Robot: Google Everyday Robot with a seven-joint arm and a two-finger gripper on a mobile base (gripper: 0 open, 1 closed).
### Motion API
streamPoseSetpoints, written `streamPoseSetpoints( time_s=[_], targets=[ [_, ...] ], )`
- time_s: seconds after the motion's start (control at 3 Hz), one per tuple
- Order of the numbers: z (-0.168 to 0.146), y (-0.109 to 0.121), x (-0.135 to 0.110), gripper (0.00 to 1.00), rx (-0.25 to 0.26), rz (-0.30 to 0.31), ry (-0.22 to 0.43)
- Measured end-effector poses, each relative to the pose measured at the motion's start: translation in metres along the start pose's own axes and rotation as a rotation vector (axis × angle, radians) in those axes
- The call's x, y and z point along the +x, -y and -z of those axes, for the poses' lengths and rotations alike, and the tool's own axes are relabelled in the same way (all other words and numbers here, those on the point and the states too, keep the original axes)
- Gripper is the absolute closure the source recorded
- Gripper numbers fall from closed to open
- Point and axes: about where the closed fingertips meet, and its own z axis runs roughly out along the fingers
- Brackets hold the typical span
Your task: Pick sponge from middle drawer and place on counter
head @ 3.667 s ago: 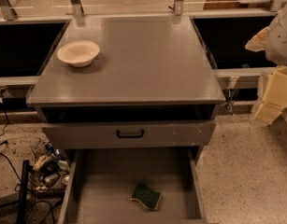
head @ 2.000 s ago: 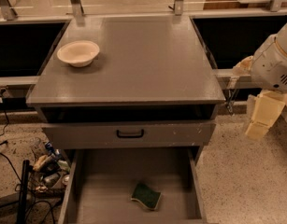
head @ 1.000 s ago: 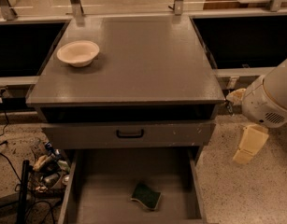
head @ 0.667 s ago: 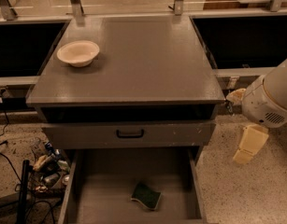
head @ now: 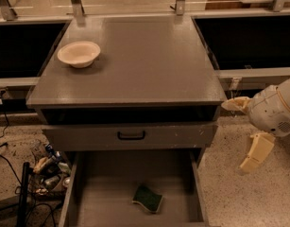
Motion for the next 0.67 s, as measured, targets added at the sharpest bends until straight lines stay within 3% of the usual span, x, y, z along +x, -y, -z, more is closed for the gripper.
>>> streamPoseSetpoints(
  time_s=[0.33,0.67],
  targets=[
    [-0.001,0.0,-0.002,0.0,-0.004,0.008,0.01],
    [-0.011,-0.003,0.001,0.0,0.022,-0.002,-0.066]
  ],
)
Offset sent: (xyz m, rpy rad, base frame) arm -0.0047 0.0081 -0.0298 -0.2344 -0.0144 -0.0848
